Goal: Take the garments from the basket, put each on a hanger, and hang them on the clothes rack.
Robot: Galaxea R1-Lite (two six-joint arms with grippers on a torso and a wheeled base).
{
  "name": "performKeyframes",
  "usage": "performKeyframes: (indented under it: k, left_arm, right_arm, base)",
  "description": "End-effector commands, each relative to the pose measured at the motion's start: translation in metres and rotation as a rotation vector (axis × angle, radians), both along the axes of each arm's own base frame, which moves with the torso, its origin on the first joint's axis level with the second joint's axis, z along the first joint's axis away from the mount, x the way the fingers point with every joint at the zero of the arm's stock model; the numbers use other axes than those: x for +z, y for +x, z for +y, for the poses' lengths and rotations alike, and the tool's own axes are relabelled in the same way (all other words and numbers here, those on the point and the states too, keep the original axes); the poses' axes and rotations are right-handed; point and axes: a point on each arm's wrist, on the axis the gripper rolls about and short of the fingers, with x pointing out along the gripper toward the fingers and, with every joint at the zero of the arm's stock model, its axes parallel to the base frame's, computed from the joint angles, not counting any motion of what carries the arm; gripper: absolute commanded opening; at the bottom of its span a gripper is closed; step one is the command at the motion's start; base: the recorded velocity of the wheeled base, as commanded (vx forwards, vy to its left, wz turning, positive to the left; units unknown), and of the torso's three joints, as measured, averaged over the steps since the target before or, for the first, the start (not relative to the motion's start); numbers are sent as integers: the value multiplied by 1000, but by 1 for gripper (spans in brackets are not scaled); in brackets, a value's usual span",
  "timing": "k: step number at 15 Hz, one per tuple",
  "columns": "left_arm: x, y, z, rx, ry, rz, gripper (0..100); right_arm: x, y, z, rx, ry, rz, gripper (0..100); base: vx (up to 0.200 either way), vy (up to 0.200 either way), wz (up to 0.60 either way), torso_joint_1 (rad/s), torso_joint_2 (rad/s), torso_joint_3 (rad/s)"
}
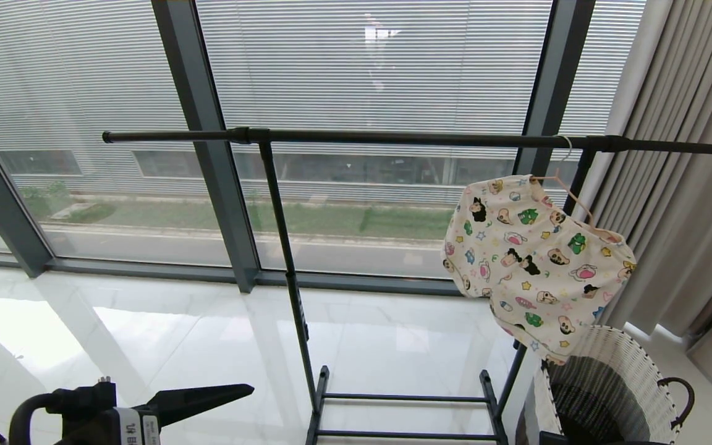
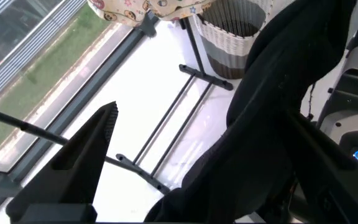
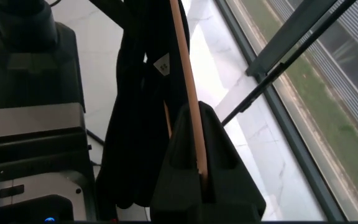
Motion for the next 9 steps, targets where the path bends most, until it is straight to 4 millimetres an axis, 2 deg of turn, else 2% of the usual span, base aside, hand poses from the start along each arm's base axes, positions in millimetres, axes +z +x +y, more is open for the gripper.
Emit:
performKeyframes:
  k: [1, 8, 9]
  left_arm:
    - [-4, -2, -1, -14, 13, 10, 0]
    - [-5, -6, -5, -62, 22, 15, 0]
    - [-5, -6, -5, -61, 21, 16, 0]
  right_arm:
    - [0, -1, 1, 4, 0, -1, 0]
    - [0, -1, 1, 5, -3, -8, 0]
    - [-1, -1, 1, 3, -7, -8, 100]
  base:
    - [0, 0, 0, 0, 0, 0]
    - [0, 0, 0, 0, 0, 0]
    - [0, 0, 0, 0, 0, 0]
